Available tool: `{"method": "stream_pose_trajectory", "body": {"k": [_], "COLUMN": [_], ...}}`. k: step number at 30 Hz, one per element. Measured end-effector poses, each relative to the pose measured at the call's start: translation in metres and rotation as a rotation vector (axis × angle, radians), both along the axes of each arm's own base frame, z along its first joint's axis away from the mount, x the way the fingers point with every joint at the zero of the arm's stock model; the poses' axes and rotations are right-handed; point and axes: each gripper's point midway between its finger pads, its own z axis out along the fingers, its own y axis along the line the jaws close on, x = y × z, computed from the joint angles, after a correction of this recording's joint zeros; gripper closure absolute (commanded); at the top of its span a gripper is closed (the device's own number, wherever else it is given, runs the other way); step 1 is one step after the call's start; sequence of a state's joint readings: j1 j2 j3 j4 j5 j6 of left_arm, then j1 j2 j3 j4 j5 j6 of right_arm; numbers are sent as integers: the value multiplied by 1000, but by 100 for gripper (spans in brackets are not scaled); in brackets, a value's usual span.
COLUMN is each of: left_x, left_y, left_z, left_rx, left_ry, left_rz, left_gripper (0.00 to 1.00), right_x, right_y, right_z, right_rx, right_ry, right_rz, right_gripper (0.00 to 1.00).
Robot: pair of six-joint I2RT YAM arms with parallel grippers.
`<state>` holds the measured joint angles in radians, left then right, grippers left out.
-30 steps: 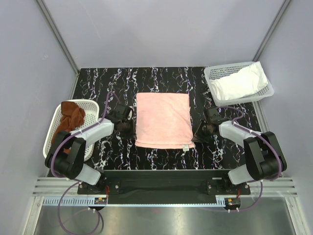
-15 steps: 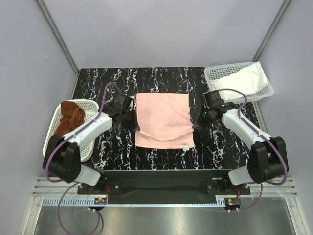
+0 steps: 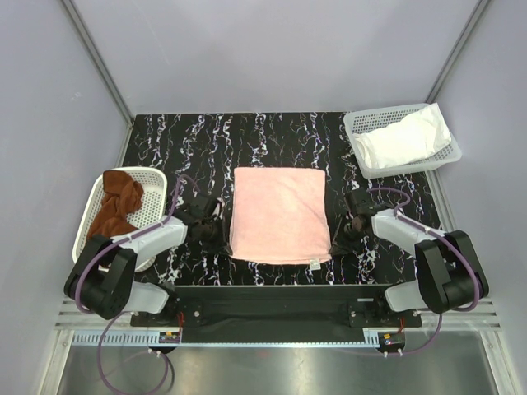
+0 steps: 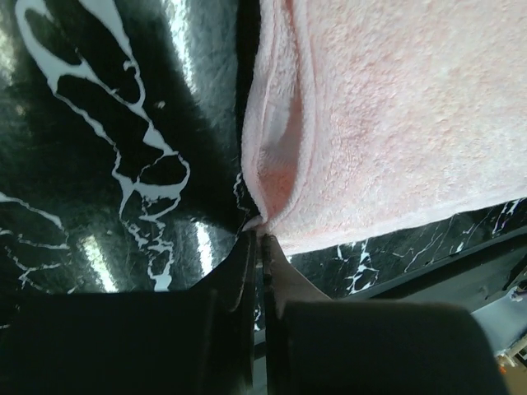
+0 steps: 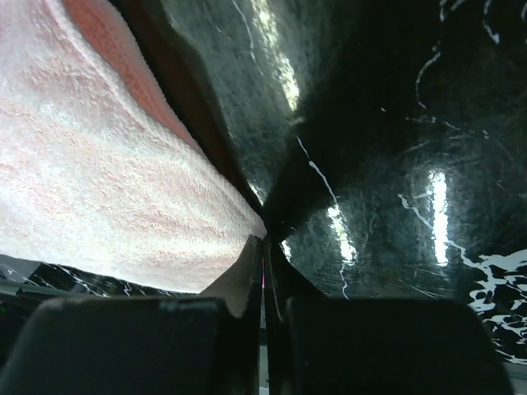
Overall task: Fold and stack the towels
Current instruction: Fold the towel
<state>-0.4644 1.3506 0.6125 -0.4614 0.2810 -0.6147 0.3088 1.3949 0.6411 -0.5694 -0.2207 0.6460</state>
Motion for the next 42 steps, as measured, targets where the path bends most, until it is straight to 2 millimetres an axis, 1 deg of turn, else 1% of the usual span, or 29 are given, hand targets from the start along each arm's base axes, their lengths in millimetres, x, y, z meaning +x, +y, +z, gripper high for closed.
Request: {"method": "stream_pose_trajectory", "body": {"k": [3,6,9,11,13,14,15,16,17,19,21,23,24,26,33,36,40,41,42], "left_x": [5,6,13,23,34,36,37,36,36,30,19,9,4,0,1,1,4,6,6], "left_y": [-2,-1,1,0,-2,-2,-1,-1,0,2,7,13,15,16,15,16,15,14,13], "left_z": [1,1,10,23,39,44,49,51,50,39,22,8,3,-1,0,5,19,21,22], "left_rx": [-7,2,28,36,32,28,24,23,22,32,52,74,83,85,74,69,55,48,42], "left_ry": [-19,-24,-38,-65,-116,-135,-152,-158,-161,-140,-95,-53,-35,-20,-39,-52,-85,-96,-100], "left_rz": [0,-1,0,2,10,13,15,17,18,17,17,15,15,16,17,21,24,25,25], "left_gripper": [100,100,100,100,100,100,100,100,100,100,100,100,100,100,100,100,100,100,100], "right_x": [6,8,11,19,28,31,30,29,24,8,-13,-32,-39,-36,-32,-30,-28,-28,-28], "right_y": [2,1,1,4,11,15,19,23,27,32,31,23,21,22,19,18,13,12,12], "right_z": [1,1,7,22,43,54,63,68,70,60,35,11,5,6,6,7,8,8,9], "right_rx": [3,0,-5,4,42,71,103,133,162,194,188,152,149,151,133,124,96,89,88], "right_ry": [-26,-33,-33,-54,-110,-141,-165,-189,-204,-188,-116,-41,-10,-21,-41,-49,-60,-64,-65], "right_rz": [-2,-6,-6,-6,-6,-11,-17,-23,-31,-34,-54,-83,-102,-110,-128,-128,-131,-129,-129], "right_gripper": [100,100,100,100,100,100,100,100,100,100,100,100,100,100,100,100,100,99,95]}}
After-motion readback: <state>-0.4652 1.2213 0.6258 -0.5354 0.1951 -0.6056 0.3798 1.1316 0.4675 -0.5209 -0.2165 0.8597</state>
